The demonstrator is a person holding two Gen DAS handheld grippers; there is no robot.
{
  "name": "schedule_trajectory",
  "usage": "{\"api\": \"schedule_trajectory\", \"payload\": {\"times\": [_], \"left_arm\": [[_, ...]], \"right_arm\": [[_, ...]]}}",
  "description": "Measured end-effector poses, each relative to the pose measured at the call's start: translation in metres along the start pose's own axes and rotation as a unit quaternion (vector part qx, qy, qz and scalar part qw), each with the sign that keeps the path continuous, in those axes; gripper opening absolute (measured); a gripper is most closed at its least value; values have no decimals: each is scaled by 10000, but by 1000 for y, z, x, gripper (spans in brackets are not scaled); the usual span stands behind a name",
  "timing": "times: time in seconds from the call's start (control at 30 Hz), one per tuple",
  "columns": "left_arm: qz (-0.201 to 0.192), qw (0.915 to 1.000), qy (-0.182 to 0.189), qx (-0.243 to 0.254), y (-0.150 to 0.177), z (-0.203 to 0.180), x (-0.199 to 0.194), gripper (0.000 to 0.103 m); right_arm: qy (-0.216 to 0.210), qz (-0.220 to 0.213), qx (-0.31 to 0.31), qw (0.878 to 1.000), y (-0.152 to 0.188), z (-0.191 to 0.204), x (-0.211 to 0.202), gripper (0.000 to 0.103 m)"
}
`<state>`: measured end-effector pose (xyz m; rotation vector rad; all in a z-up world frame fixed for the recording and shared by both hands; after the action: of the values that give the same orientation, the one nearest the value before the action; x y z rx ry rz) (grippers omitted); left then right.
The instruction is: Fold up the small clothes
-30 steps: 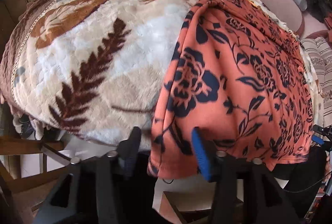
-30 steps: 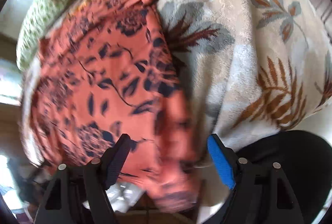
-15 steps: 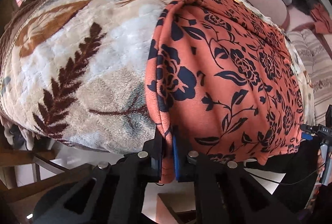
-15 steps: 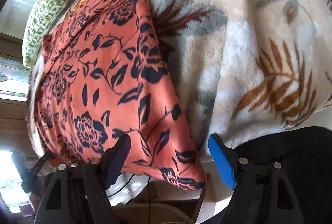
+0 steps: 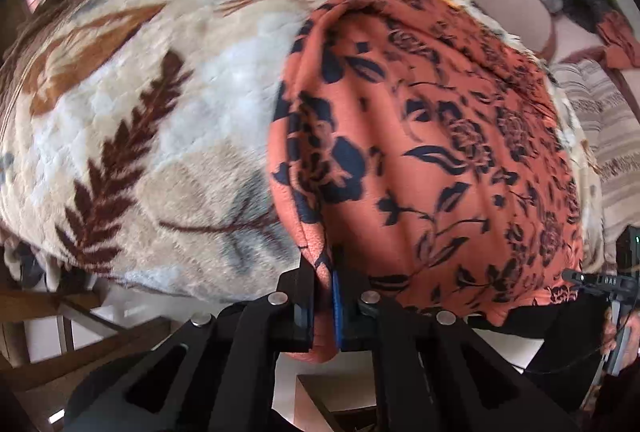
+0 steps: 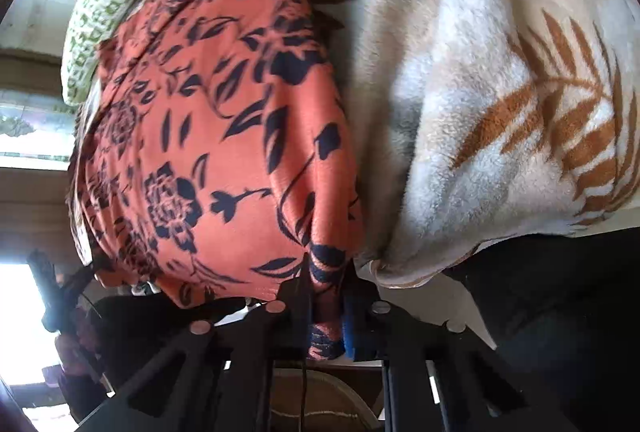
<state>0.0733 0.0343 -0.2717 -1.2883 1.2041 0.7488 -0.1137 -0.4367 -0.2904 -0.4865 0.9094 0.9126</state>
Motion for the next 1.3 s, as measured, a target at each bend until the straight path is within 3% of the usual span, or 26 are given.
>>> {"api": "schedule_trajectory", "payload": {"times": [0.1,0.23,0.43,0.57,0.77,0.97,1.17,1.3], "left_arm": [[-119,9992,382,90,-8,-7,-14,6],[-395,9952,890,40,-31,-8,-45,6],[-884,9830,1599,-167,-98,2,-88,6],[-1060,9801,1670,-190,-156,4,-100,6],[-881,9809,1671,-462,-263,-2,-61,6],[-506,9865,1360,-753,-332,-16,25,6],[-421,9881,962,-1123,-361,-15,92,7],[-565,9765,1326,-1601,-359,1,98,11]], "right_arm": [[-473,-17,92,9988,-2,4,-12,8],[-1366,-364,155,9898,-15,19,-45,8],[-2452,-1082,120,9633,-73,47,-88,8],[-2793,-1594,87,9468,-132,69,-111,8],[-2808,-2034,319,9374,-234,76,-118,8],[-2424,-2228,1074,9381,-332,47,-64,8],[-2419,-2321,1856,9237,-383,-3,-8,10],[-2760,-2169,2079,9130,-388,-20,5,10]]}}
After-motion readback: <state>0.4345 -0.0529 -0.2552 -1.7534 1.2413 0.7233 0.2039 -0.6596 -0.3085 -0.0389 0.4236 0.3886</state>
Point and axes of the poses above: each gripper's, at about its wrist camera, not at the fingertips, and x roughly the way its jaws point, z to its left, y to its underside, the point moved 2 cm from there along x, roughly the way its jaws point, and after that the axes turned 8 degrees about -y, right-handed, at the moved point
